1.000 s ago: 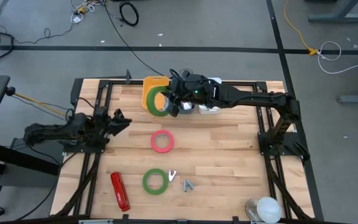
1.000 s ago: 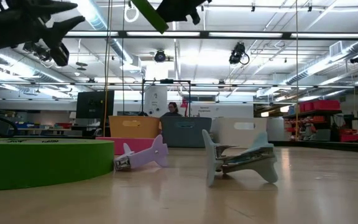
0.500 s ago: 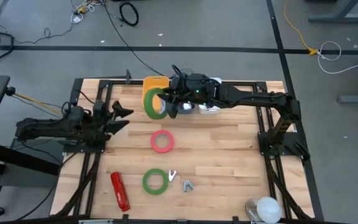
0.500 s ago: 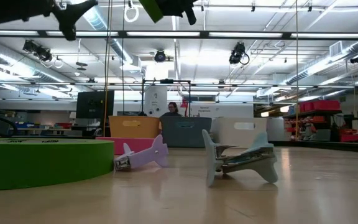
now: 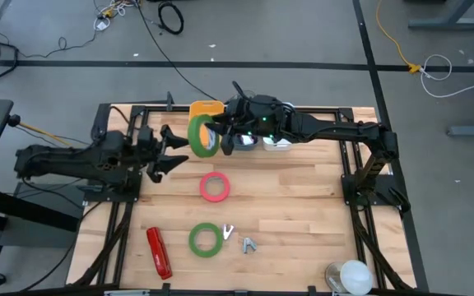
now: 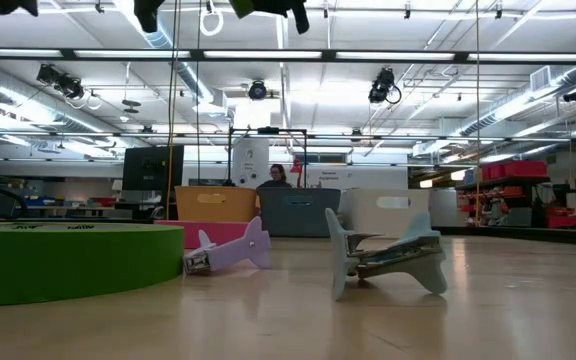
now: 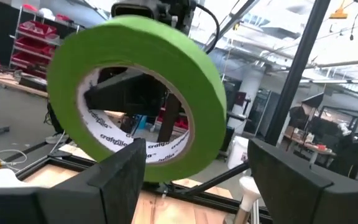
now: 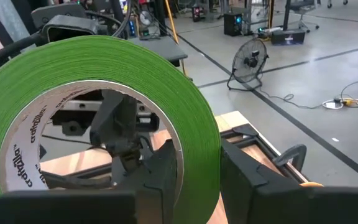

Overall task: Pick and place Stapler, Stapler remover, tape
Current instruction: Put the right green tape into the yellow bin

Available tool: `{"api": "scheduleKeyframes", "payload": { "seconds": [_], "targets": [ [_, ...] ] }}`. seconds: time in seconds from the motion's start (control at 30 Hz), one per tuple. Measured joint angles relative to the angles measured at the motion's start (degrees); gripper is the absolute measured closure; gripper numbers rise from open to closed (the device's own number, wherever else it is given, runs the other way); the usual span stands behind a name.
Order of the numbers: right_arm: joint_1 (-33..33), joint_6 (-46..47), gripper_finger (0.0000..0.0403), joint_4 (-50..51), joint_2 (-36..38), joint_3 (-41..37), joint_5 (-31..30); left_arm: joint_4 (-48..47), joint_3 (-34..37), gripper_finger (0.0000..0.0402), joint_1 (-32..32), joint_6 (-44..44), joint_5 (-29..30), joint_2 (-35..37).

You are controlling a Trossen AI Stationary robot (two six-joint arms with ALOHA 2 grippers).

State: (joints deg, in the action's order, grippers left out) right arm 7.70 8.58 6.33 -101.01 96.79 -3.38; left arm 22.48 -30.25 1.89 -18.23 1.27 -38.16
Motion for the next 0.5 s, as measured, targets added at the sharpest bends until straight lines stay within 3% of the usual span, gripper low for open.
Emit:
{"api": "scheduleKeyframes", "payload": {
  "seconds": [0.5],
  "targets": [
    [0.0, 0.0, 0.0305, -0.6, 0.0, 0.0, 0.0, 0.5, -8.4, 0.0119, 0.2, 0.0, -3.1, -10.6]
  ]
}}
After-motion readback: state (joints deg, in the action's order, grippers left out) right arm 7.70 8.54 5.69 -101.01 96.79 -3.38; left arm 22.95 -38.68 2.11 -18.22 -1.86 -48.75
